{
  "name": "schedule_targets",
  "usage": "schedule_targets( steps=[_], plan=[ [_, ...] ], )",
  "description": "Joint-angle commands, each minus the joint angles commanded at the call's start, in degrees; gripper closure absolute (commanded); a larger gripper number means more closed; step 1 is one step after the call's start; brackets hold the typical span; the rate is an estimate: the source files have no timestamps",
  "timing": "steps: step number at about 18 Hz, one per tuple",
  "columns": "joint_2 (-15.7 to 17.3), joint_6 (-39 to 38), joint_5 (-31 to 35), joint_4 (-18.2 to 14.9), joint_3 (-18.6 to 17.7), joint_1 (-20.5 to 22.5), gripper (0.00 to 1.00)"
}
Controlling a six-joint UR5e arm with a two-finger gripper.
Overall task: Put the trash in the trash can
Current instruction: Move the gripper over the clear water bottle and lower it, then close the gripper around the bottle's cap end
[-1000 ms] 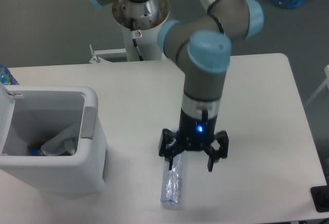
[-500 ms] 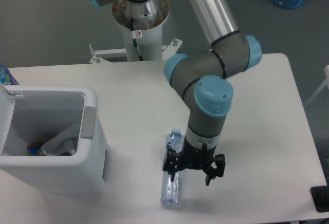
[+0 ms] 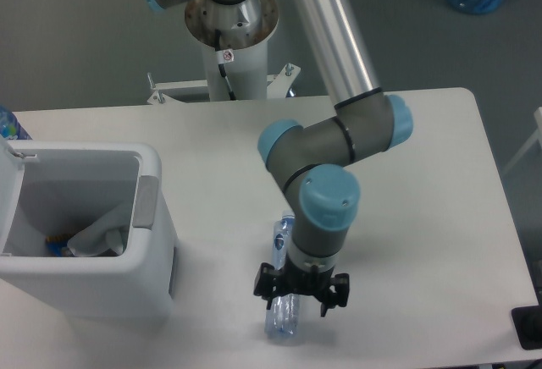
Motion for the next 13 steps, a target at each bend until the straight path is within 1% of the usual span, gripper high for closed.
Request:
schedule_targets(
  steps=[7,9,11,13],
  plan=[
    [-1.49,-0.09,0.62,0.70,-0.09,-0.79,0.00],
    [-1.67,-0.09,0.62,1.49,-0.09,-0.88,0.00],
    [-2.63,-0.09,1.05,2.55,-0.09,-1.23,0.00],
    [-3.08,-0.01,1.84,2.81,-0.09,-1.58,0.00]
  ],
)
